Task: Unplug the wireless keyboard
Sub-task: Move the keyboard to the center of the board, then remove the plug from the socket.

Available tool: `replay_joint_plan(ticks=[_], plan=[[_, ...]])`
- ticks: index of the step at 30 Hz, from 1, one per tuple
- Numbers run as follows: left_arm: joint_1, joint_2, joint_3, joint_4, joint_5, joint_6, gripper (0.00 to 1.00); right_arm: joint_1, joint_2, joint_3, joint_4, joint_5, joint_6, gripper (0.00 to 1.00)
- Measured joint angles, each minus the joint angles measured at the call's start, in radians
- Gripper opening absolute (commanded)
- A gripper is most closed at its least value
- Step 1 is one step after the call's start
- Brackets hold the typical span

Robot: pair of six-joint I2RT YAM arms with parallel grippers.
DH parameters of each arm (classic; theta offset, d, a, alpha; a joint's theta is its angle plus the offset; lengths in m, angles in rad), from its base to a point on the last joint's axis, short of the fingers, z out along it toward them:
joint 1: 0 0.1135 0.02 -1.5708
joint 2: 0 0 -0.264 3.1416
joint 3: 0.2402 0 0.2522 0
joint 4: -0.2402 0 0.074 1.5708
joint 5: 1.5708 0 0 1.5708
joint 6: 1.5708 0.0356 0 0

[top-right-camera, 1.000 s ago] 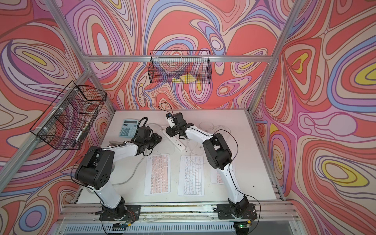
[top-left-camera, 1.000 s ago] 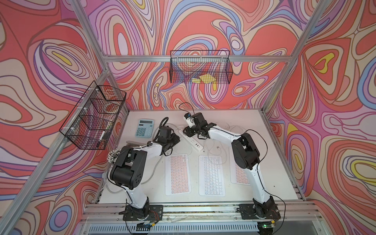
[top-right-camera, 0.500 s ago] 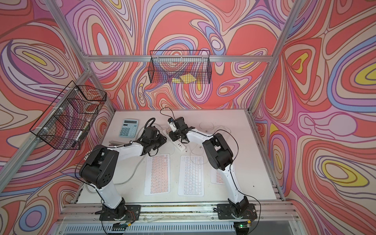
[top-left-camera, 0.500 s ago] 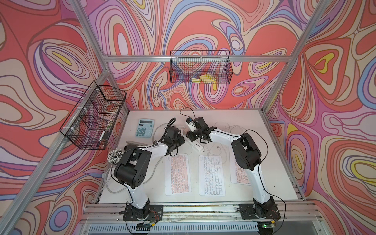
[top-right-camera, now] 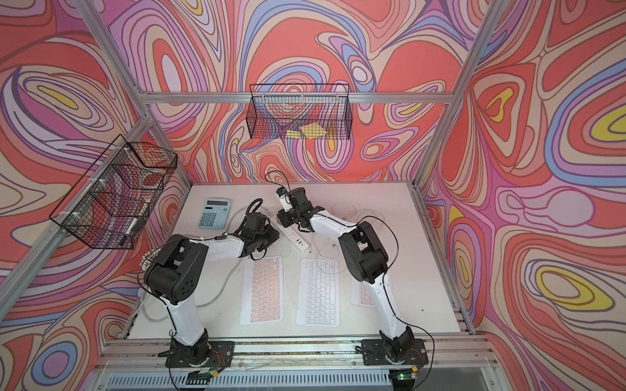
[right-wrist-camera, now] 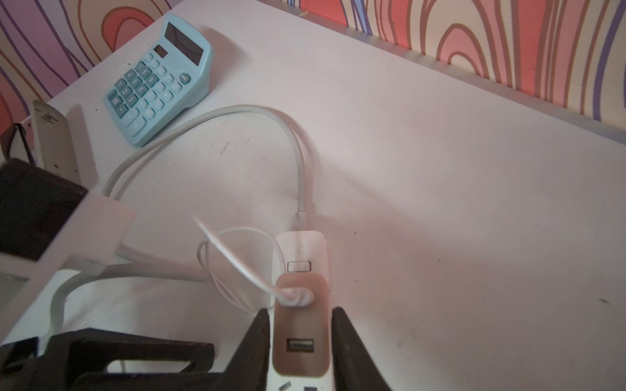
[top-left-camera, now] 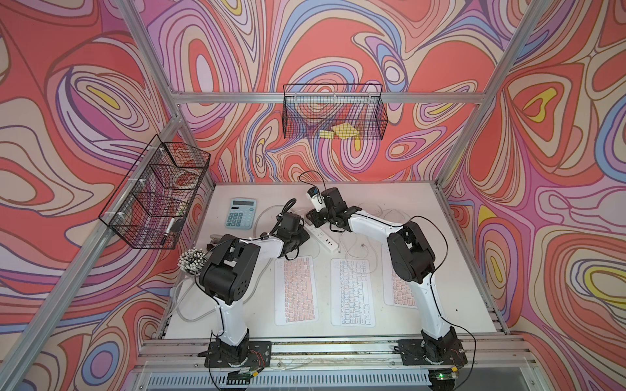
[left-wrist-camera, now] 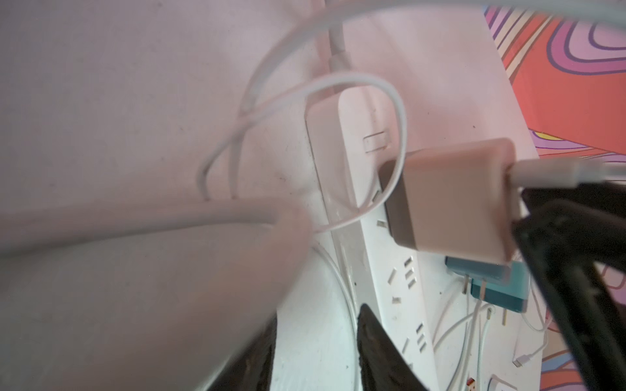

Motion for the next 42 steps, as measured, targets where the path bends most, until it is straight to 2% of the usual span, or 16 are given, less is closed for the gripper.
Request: replay_joint_plan(ticks=[6, 11, 22, 29, 34, 42], plan=[[0.011, 0.016, 0.022, 0.015, 0.0, -0.017, 0.42, -0.002, 0.014, 0.0, -0.002, -0.01, -0.003, 0.4], [0.017, 0.025, 0.038, 0.015, -0.008, -0.028, 0.42, -0.003, 0.039, 0.007, -0.005, -0.027, -0.002, 0.41], [0.024, 0.076, 0.078, 0.042, -0.02, -0.05, 0.45, -0.01, 0.069, 0.016, -0.013, -0.038, -0.002, 0.27], [0.026, 0.113, 0.127, 0.039, -0.038, -0.055, 0.42, -0.011, 0.069, 0.016, -0.012, -0.038, -0.003, 0.25], [0.03, 0.125, 0.147, 0.023, -0.05, -0.055, 0.35, -0.011, 0.067, 0.002, 0.008, -0.04, -0.006, 0.25], [0.034, 0.132, 0.158, 0.016, -0.048, -0.056, 0.35, -0.005, 0.055, -0.027, 0.042, -0.025, -0.029, 0.24]])
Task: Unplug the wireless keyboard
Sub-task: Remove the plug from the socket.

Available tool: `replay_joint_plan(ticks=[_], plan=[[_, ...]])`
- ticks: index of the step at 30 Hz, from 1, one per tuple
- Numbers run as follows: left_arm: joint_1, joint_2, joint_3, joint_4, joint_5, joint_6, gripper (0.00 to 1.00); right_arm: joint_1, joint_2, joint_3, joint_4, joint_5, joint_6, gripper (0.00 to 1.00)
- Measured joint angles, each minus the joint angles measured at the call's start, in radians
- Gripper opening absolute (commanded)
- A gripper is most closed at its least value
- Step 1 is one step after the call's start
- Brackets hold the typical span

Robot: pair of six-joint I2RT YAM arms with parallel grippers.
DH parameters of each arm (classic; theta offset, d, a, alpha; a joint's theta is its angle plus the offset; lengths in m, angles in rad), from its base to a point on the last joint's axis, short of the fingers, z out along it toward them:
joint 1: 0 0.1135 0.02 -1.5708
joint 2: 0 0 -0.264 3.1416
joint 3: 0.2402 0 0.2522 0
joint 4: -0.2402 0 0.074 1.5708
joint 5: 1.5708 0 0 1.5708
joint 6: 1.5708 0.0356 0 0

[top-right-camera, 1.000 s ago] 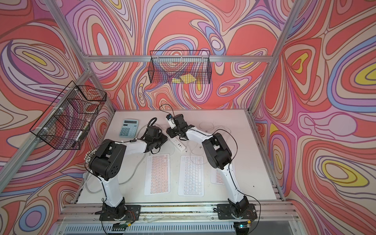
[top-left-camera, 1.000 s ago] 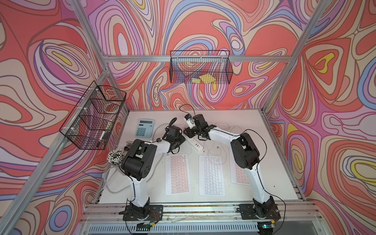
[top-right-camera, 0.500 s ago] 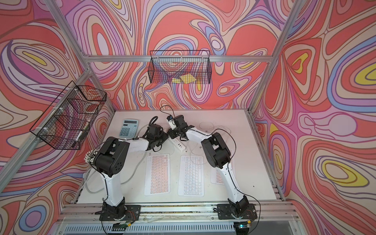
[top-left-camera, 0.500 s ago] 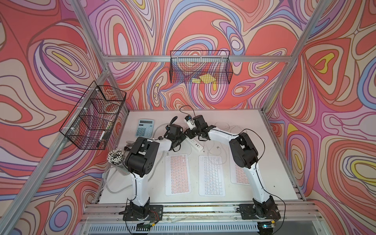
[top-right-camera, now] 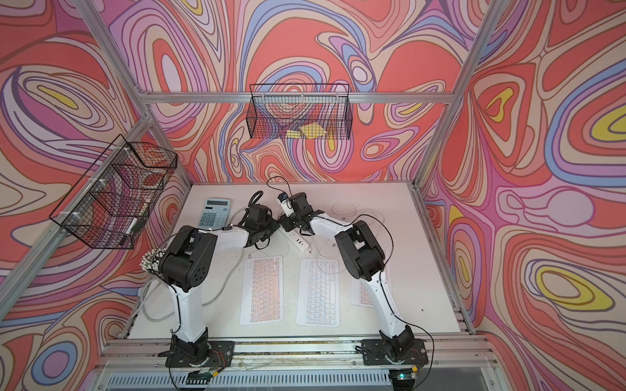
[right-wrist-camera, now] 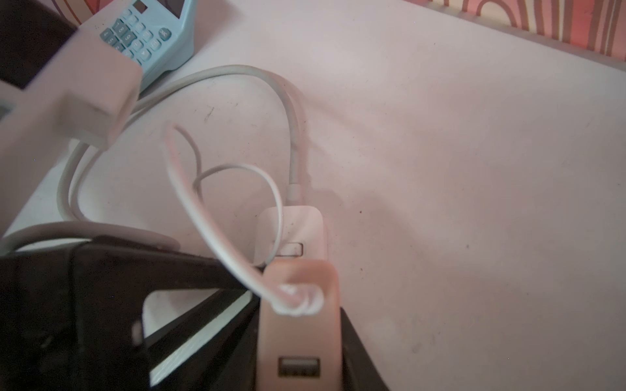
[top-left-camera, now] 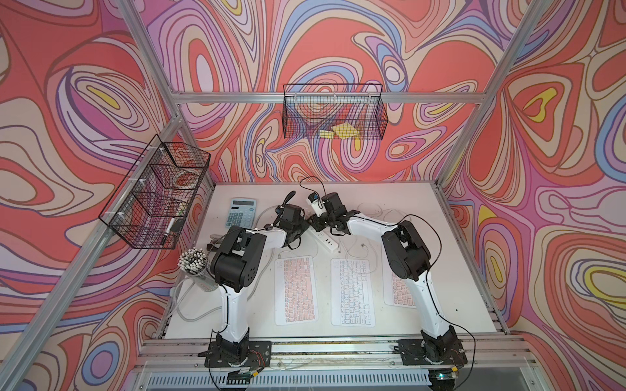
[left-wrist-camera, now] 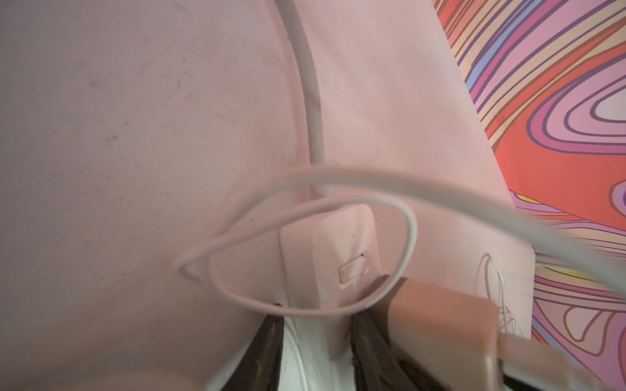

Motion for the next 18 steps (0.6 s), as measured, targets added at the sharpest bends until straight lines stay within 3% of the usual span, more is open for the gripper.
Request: replay_joint_plan(ticks=[11, 14, 18], plan=[[0.002, -0.001, -0.026, 0.037, 0.015, -0.021, 0.34, 0.029, -0.027, -0.075, 0.098, 0.082, -0.063, 0.14], [0.002, -0.005, -0.053, 0.079, 0.018, -0.027, 0.34, 0.026, -0.026, -0.05, 0.063, 0.067, -0.039, 0.13], [0.004, -0.006, -0.092, 0.149, 0.032, -0.043, 0.32, -0.014, -0.003, -0.005, 0.011, -0.051, 0.068, 0.13]])
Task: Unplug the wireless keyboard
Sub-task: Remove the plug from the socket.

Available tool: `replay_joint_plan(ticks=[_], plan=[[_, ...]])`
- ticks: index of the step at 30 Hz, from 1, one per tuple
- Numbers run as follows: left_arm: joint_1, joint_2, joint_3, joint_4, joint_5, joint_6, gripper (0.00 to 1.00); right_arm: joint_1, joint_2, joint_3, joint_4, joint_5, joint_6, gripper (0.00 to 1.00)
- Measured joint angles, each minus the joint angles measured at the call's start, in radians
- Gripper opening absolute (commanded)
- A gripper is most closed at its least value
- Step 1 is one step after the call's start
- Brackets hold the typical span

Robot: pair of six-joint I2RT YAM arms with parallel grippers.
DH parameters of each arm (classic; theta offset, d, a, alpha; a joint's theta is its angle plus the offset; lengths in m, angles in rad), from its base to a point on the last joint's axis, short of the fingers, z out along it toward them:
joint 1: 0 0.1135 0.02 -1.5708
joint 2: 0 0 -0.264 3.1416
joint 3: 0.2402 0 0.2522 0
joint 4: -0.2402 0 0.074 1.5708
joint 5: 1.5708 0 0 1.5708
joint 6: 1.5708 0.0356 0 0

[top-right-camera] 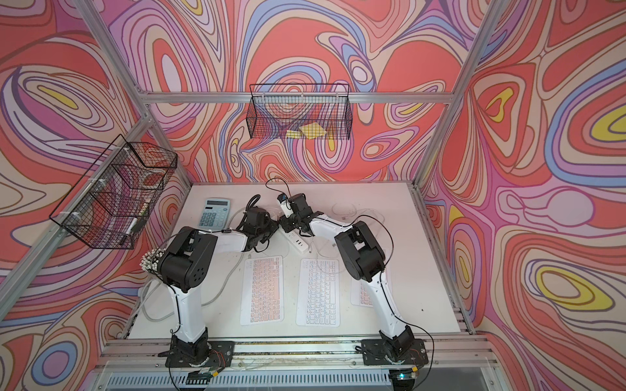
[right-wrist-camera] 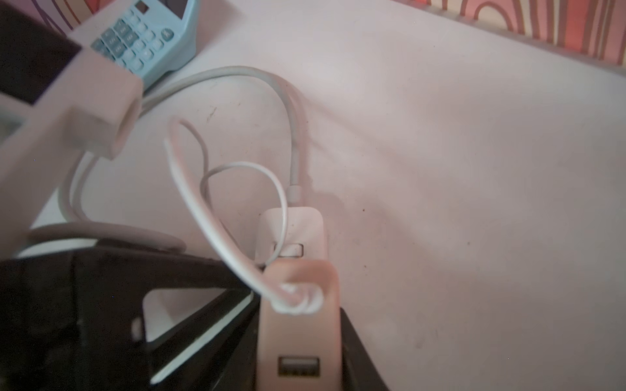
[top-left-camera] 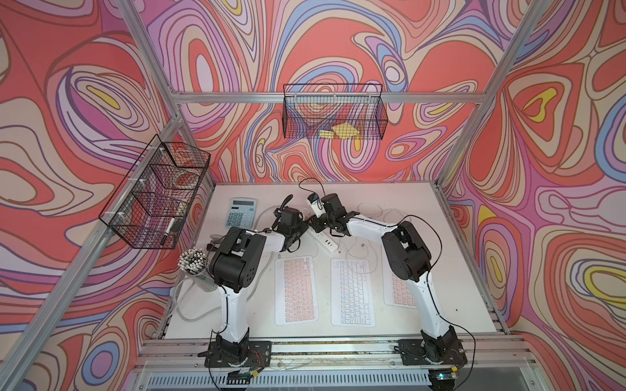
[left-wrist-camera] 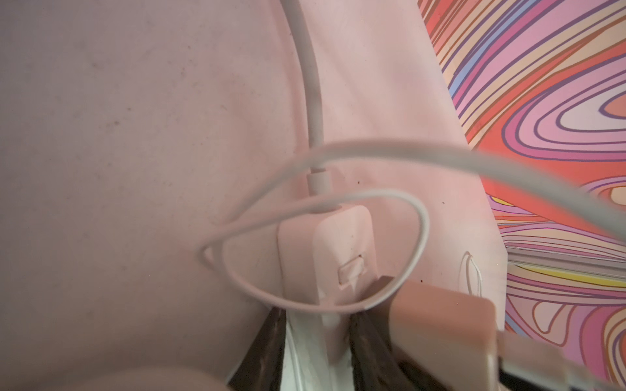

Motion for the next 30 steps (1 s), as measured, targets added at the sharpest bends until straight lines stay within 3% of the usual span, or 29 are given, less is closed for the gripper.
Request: replay_joint_plan(ticks=[5, 8, 20, 30], plan=[[0.005, 0.001, -0.028, 0.074, 0.026, -0.01, 0.31, -0.049, 0.029, 0.045, -0.032, -0.145, 0.107, 0.13], [0.005, 0.002, -0.036, 0.092, 0.038, -0.012, 0.31, -0.055, 0.032, 0.048, -0.039, -0.166, 0.129, 0.13], [0.03, 0.04, 0.002, 0.097, 0.106, -0.012, 0.43, -0.014, 0.032, 0.08, -0.08, -0.031, 0.085, 0.13], [0.042, 0.05, 0.026, 0.078, 0.139, -0.016, 0.43, 0.008, 0.032, 0.101, -0.097, 0.048, 0.054, 0.13]])
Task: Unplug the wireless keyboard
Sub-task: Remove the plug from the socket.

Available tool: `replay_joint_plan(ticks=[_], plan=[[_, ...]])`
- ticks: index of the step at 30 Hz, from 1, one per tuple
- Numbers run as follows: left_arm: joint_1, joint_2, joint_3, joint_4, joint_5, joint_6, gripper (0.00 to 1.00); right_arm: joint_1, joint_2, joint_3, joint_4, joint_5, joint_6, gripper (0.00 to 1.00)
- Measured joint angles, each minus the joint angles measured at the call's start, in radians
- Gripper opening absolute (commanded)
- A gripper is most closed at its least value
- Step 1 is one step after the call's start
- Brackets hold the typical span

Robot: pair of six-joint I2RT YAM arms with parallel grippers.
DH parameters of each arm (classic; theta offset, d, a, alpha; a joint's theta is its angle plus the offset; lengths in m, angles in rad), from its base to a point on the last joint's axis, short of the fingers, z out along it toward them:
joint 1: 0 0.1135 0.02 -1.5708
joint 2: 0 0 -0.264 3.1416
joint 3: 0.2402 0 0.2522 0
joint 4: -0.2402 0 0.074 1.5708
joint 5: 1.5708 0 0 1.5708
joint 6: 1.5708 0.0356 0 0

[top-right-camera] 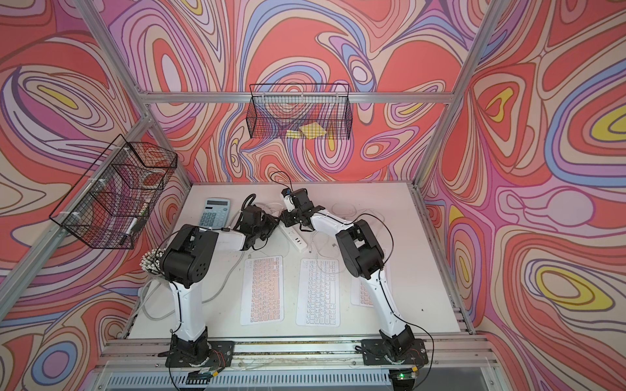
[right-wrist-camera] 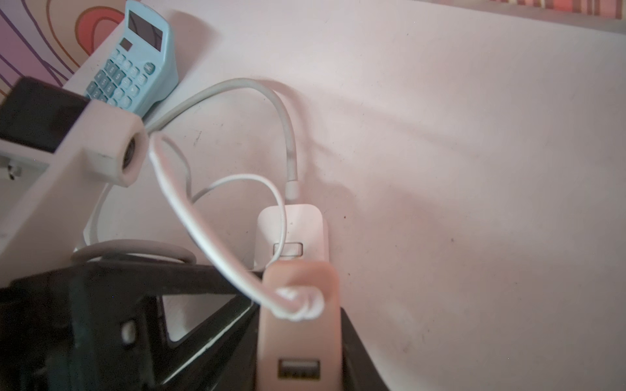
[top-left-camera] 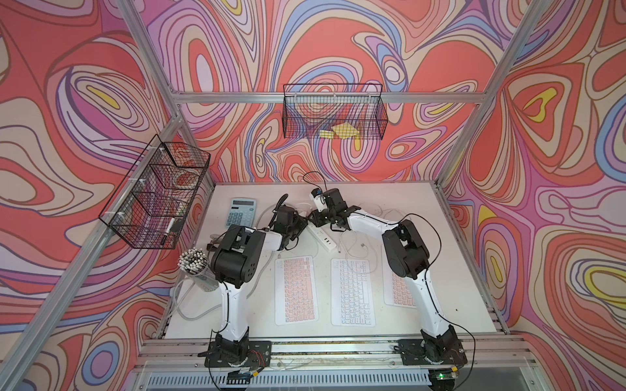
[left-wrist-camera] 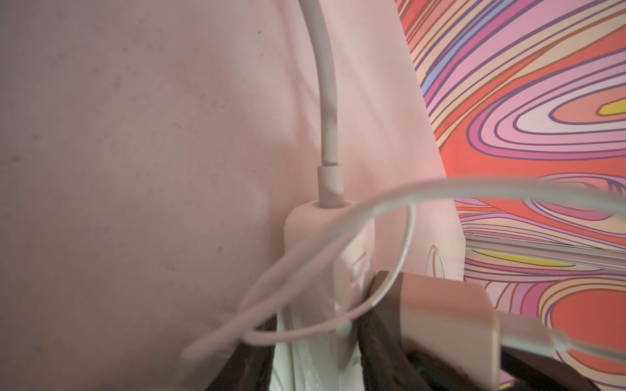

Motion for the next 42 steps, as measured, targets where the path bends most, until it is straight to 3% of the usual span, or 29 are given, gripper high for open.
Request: replay_joint_plan(ticks=[10, 18, 28, 36, 42], plan=[[0.001, 0.001, 0.009, -0.019, 0.002, 0.0, 0.42, 0.063, 0.027, 0.095, -0.107, 0.198, -0.135, 0.13], [0.002, 0.003, 0.024, -0.046, 0.006, 0.001, 0.42, 0.069, 0.047, 0.129, -0.119, 0.218, -0.166, 0.13], [0.002, 0.005, 0.074, -0.143, 0.005, 0.019, 0.4, 0.054, 0.056, 0.104, -0.059, 0.164, -0.096, 0.12], [0.001, 0.008, 0.094, -0.178, 0.003, 0.032, 0.37, -0.01, 0.051, 0.013, 0.084, -0.043, 0.03, 0.12], [0.006, 0.018, 0.138, -0.243, 0.024, 0.034, 0.34, -0.015, 0.047, -0.015, 0.129, -0.067, 0.048, 0.12]])
